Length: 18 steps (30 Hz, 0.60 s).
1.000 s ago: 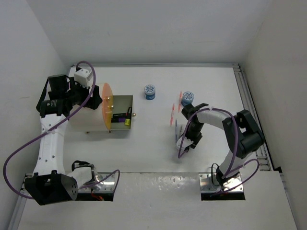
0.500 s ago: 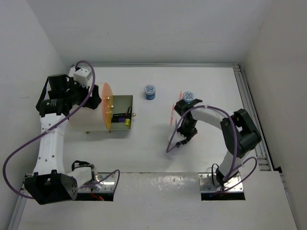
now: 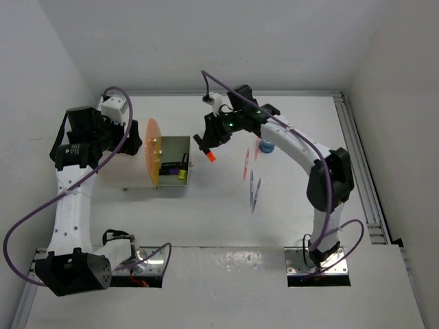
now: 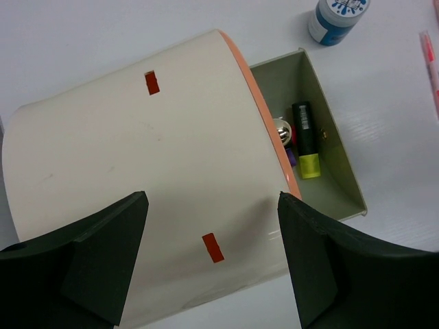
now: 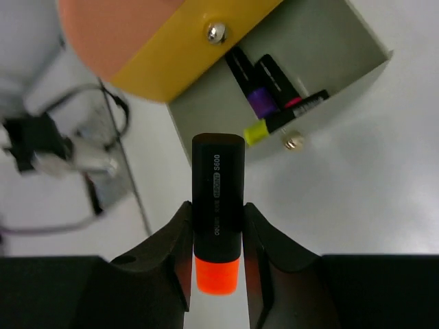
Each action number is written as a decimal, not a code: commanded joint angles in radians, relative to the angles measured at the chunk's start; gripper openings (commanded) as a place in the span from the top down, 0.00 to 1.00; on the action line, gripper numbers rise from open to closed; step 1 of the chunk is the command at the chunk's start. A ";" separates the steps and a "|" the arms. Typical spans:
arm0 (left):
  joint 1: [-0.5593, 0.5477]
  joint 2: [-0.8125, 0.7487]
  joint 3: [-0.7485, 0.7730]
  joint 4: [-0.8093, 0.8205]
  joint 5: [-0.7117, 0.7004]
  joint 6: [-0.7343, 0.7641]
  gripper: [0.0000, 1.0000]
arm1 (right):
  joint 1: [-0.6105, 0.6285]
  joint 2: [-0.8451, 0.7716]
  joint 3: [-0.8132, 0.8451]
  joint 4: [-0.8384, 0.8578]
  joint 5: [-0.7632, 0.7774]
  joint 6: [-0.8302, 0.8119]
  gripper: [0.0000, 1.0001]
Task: Sort the stationery into containers
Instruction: Place the pen in the drawer.
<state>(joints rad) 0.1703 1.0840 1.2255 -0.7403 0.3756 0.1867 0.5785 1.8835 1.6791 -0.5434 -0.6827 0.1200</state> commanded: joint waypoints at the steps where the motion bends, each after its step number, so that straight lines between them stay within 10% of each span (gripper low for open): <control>1: 0.012 -0.022 0.028 0.030 -0.037 -0.029 0.17 | 0.058 0.115 -0.003 0.299 0.026 0.636 1.00; 9: 0.014 -0.013 0.062 0.005 -0.089 -0.023 0.17 | 0.132 0.284 0.134 0.421 0.233 0.854 1.00; 13: 0.015 -0.016 0.046 0.005 -0.112 -0.029 0.17 | 0.142 0.313 0.175 0.438 0.250 0.850 0.51; 18: 0.018 -0.027 0.045 -0.004 -0.136 -0.024 0.17 | 0.109 0.249 0.153 0.438 0.213 0.801 0.42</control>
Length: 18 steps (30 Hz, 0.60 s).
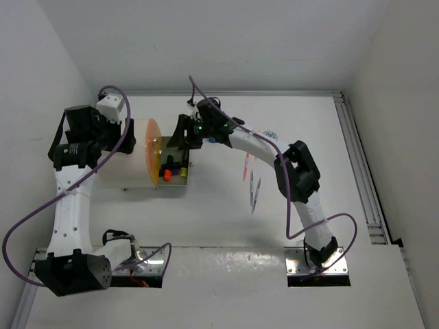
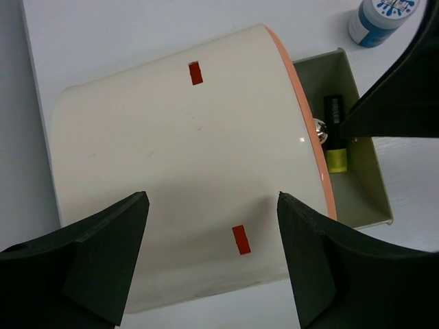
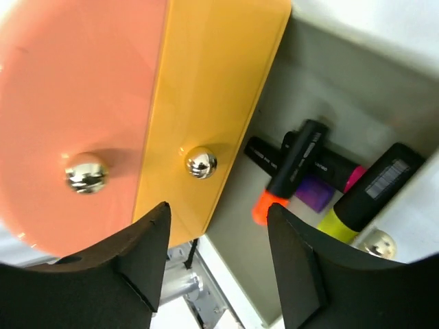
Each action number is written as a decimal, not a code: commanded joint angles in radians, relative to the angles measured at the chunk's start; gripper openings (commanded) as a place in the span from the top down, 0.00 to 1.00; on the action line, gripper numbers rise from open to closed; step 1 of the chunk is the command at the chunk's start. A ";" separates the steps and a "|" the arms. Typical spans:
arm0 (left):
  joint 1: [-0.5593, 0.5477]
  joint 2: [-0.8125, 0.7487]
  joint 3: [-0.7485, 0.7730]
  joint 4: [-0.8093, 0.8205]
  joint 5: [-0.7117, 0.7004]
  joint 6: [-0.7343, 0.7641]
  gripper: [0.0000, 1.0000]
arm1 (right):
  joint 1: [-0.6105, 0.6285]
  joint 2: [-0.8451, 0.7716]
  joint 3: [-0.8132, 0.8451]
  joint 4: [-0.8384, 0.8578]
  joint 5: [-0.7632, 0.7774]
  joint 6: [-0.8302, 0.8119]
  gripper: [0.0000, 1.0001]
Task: Sort the stationery into containers
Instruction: Place the pen in the drawer, then close the drawer in the storage box.
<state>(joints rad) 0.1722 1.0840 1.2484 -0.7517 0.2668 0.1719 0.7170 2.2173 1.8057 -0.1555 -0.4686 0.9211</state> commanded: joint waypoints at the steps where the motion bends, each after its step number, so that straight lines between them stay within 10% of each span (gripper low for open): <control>1: 0.019 -0.026 0.023 0.005 -0.037 -0.011 0.18 | -0.036 -0.102 0.003 0.048 -0.010 -0.020 0.43; 7: 0.064 0.001 0.060 -0.067 0.012 -0.002 0.24 | -0.112 -0.221 -0.138 0.007 0.016 -0.083 0.84; 18: 0.150 0.016 0.077 -0.141 0.308 0.061 0.28 | -0.200 -0.248 -0.381 -0.007 0.007 -0.048 1.00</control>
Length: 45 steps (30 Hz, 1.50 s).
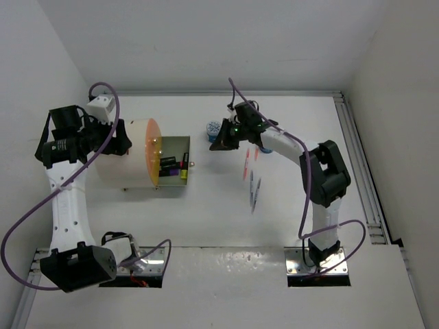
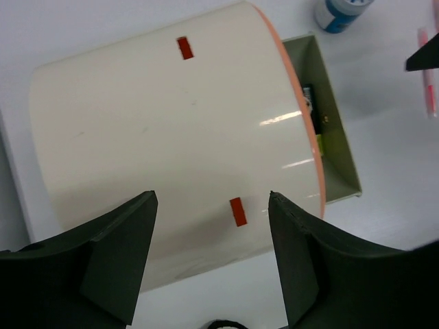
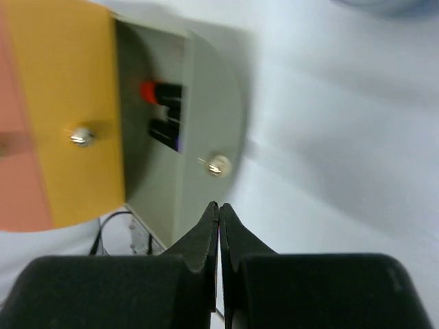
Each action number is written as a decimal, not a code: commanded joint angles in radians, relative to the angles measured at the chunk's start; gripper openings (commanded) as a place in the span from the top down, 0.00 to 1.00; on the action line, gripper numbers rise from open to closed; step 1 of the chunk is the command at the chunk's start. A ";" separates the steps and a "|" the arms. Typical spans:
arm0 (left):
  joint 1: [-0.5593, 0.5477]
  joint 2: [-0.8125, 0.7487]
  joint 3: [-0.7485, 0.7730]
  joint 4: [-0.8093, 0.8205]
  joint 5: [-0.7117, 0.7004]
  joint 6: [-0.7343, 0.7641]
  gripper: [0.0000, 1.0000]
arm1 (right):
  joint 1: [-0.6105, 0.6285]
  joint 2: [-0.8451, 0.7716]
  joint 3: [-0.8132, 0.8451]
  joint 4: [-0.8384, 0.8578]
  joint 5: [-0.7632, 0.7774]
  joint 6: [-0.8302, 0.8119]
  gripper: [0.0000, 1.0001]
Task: Sort the stationery into containers
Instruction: Close the drawer in the storage box.
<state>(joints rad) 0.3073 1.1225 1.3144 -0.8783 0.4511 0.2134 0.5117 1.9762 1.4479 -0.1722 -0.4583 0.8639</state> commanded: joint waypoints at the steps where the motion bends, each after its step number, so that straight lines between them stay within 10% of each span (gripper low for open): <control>1: 0.012 -0.032 0.006 -0.007 0.121 0.003 0.28 | 0.007 -0.001 -0.027 0.014 -0.006 0.007 1.00; 13: 0.111 -0.038 0.032 0.085 -0.158 -0.086 0.08 | 0.048 0.113 0.026 0.050 0.018 0.014 1.00; 45: 0.349 0.323 0.195 -0.200 0.396 0.258 0.07 | 0.065 0.115 -0.029 0.056 -0.022 0.003 1.00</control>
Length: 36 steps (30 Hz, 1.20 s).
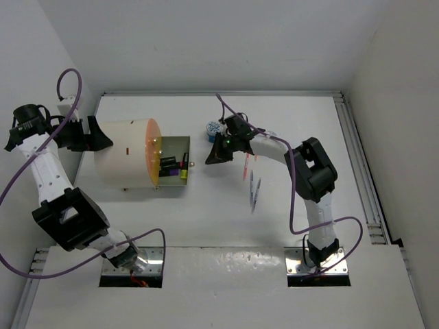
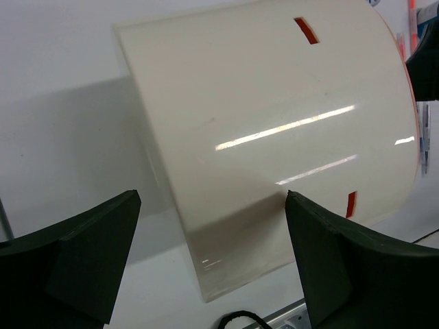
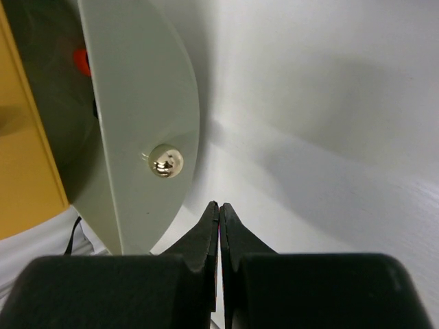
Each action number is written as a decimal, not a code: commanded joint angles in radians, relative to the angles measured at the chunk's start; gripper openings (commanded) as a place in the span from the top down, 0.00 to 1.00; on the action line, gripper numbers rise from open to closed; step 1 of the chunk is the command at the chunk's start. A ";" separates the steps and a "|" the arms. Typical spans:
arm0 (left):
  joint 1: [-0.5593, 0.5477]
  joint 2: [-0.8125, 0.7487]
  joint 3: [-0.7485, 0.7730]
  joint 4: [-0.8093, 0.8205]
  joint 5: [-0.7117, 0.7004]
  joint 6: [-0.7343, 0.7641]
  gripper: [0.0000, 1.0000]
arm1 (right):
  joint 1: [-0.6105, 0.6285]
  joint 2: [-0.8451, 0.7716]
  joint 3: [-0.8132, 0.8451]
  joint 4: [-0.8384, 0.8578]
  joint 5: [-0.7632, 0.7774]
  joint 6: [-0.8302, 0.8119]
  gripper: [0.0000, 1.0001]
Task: Sort the stationery into containers
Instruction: Close the drawer in the storage box.
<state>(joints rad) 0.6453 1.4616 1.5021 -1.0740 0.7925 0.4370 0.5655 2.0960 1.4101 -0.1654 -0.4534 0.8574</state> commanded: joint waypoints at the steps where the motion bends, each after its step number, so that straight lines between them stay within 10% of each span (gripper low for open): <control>1: 0.011 -0.018 0.001 0.002 0.054 0.032 0.07 | 0.019 -0.001 0.013 0.053 -0.031 0.012 1.00; 36: 0.010 -0.007 -0.091 -0.040 0.067 0.152 0.10 | 0.217 0.314 0.377 0.418 0.002 0.301 1.00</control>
<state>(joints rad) 0.6559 1.4509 1.4361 -1.0950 0.8948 0.5404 0.7631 2.3939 1.7290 0.1509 -0.4755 1.1252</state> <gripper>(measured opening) 0.905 0.001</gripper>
